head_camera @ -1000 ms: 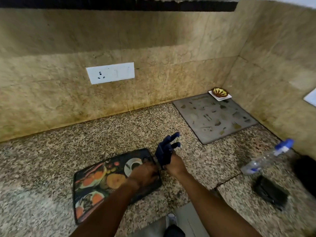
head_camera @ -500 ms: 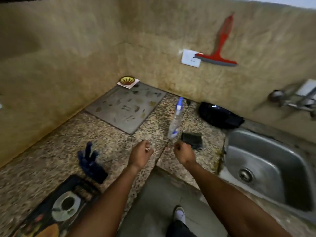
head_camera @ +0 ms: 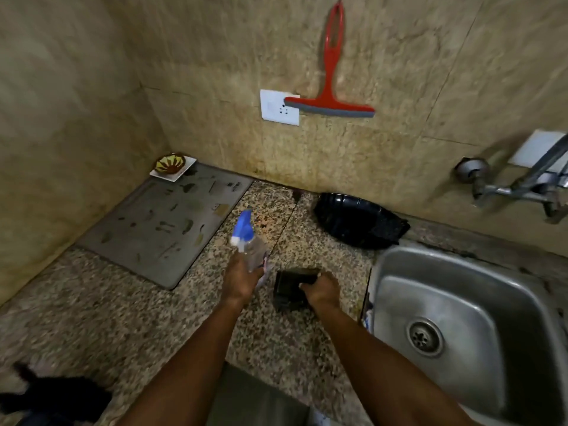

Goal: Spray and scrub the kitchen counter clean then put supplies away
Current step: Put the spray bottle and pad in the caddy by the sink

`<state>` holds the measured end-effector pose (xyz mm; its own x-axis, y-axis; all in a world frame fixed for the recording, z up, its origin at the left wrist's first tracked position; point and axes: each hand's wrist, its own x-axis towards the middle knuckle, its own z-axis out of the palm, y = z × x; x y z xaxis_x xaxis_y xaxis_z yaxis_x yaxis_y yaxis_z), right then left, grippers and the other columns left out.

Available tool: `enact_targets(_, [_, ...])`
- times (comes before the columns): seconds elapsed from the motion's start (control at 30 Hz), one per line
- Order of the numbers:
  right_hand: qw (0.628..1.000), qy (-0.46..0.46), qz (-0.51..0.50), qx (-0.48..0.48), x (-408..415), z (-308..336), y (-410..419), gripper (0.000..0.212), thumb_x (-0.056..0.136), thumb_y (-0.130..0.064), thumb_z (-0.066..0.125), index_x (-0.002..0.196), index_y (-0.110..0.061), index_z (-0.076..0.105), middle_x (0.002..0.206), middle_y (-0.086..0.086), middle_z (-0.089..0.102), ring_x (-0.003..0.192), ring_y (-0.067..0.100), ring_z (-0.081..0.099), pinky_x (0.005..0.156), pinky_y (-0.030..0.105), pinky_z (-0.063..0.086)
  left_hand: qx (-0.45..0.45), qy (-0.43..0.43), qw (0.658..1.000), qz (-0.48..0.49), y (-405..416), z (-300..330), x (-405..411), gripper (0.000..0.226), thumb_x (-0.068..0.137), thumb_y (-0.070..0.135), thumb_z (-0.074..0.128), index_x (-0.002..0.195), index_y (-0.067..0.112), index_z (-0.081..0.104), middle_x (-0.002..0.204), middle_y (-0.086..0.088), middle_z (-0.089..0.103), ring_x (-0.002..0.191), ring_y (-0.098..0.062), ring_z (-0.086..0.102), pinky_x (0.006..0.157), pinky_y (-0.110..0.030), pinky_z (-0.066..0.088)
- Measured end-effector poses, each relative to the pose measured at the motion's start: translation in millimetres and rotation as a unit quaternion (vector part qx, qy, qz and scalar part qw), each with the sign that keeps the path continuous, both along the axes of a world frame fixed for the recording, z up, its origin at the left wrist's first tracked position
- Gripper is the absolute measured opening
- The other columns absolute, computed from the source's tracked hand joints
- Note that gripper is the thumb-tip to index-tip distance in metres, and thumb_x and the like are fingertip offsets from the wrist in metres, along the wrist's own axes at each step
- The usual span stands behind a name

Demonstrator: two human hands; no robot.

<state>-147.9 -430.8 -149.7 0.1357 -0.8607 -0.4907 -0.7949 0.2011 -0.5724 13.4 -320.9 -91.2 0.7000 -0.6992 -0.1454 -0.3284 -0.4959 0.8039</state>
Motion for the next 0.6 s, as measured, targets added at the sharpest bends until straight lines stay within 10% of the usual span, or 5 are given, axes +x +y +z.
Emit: enact_targets(0.6, [0.933,-0.235,-0.045,0.270,-29.7,24.4,-82.8,0.045,0.067,-0.021,0.064,0.112,-0.018,0.066,0.111,0.007,0.067,0.101,0.029,0.064,0.076,0.039,0.058,-0.015,-0.031,0.993,-0.111,-209.1,55.2,-48.1,0.047,0.088,0.032,0.067,0.127,0.008,0.055,0.111,-0.013,0.069,0.096,-0.026,0.065,0.084,-0.035,0.051])
